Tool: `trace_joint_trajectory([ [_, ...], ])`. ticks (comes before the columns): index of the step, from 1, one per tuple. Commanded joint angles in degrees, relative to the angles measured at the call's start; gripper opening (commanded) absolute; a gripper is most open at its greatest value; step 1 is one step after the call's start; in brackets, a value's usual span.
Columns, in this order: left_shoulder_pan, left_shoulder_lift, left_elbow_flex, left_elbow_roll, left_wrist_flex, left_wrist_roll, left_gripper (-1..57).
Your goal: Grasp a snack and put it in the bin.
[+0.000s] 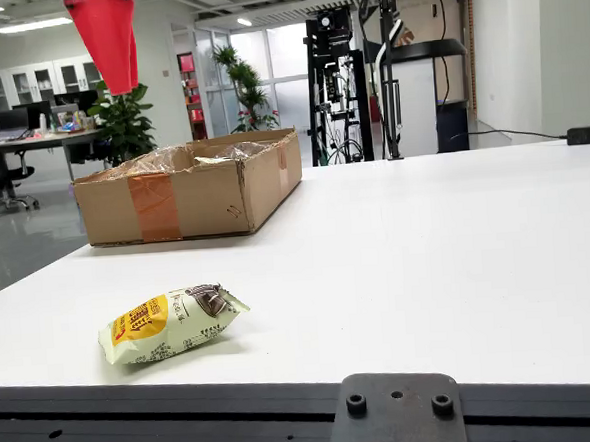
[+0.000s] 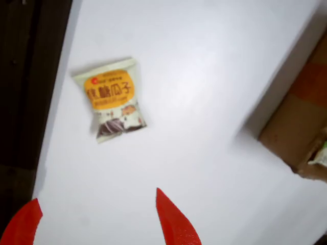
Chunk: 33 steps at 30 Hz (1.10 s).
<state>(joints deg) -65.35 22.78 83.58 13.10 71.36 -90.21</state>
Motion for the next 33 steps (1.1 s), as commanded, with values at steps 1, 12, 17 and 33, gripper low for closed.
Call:
trace_joint_trajectory([
  [1,0.1,1.8,-0.3,-0.1,-0.1,0.2,43.2],
  [12,0.5,6.9,-2.2,-1.0,0.0,0.2,46.5],
  [17,1.0,8.0,-2.4,-1.4,0.3,0.2,47.0],
  [33,2.0,12.8,-2.7,-2.1,0.5,0.2,46.9],
])
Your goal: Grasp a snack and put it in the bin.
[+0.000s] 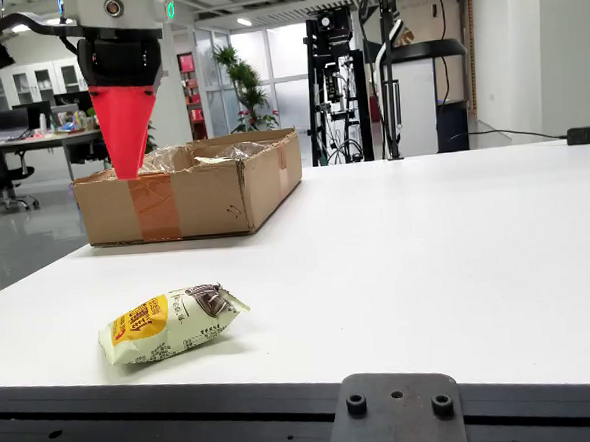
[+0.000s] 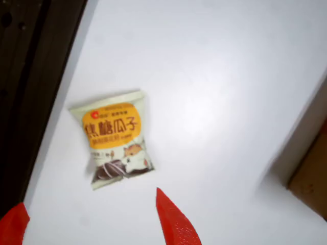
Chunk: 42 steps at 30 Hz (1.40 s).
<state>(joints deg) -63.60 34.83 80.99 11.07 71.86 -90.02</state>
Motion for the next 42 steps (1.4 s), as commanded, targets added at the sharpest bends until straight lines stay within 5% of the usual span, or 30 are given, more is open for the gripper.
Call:
trace_joint_trajectory([
  [1,0.4,0.9,-0.2,0.0,0.0,0.0,46.7],
  [42,2.8,12.2,-7.0,-1.9,1.1,0.0,51.7],
])
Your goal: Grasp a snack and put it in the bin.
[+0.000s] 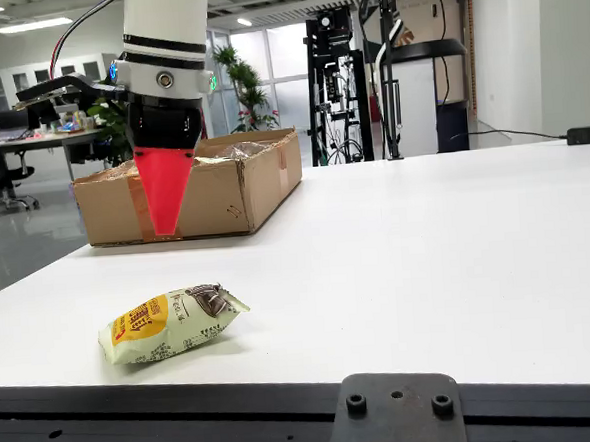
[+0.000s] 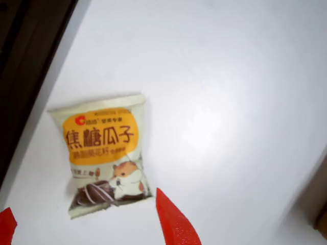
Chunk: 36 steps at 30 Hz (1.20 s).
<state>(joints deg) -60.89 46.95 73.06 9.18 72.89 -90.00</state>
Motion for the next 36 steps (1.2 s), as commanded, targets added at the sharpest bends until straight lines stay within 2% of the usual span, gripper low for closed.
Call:
trace_joint_trajectory([
  [1,0.1,0.1,1.2,-0.1,0.0,0.0,51.7],
  [15,0.2,2.2,3.1,0.1,-0.1,0.0,51.5],
  [27,-0.2,7.8,-1.8,0.5,-0.4,0.0,51.2],
  [36,0.1,9.4,-3.2,0.7,-0.4,0.0,51.2],
])
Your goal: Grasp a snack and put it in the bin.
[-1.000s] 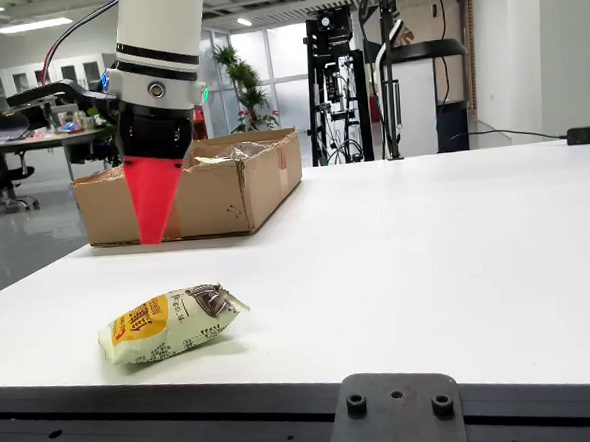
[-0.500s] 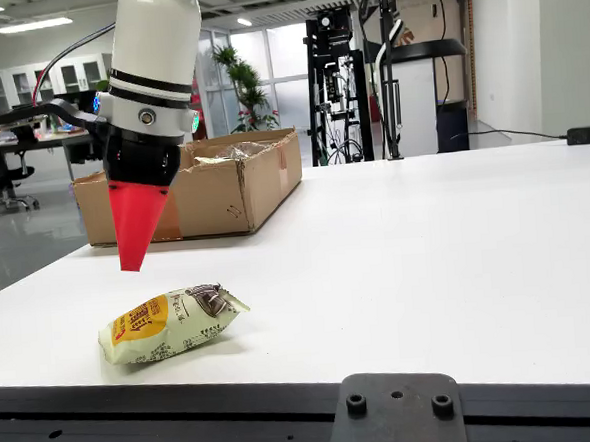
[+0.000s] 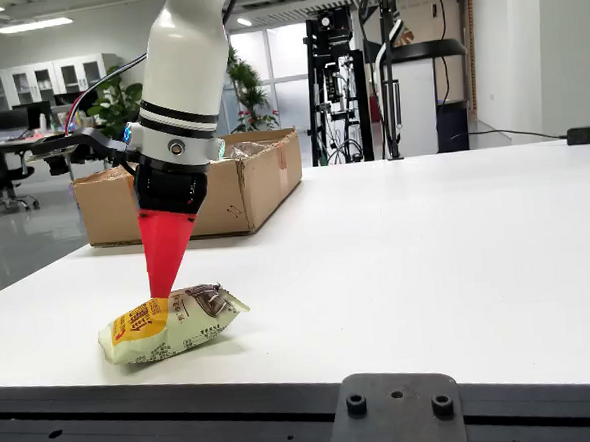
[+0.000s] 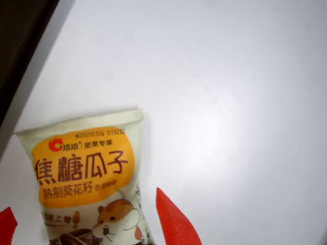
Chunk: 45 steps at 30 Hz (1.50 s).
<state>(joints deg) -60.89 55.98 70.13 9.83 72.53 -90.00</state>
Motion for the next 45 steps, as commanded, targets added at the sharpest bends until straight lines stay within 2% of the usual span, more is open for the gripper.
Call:
trace_joint_trajectory([
  [1,0.2,0.6,-0.4,0.1,-0.1,0.0,51.2],
  [33,-0.6,5.9,-3.0,0.3,-0.3,0.0,49.9],
  [45,-1.5,9.2,-6.9,0.5,-0.4,0.0,48.1],
])
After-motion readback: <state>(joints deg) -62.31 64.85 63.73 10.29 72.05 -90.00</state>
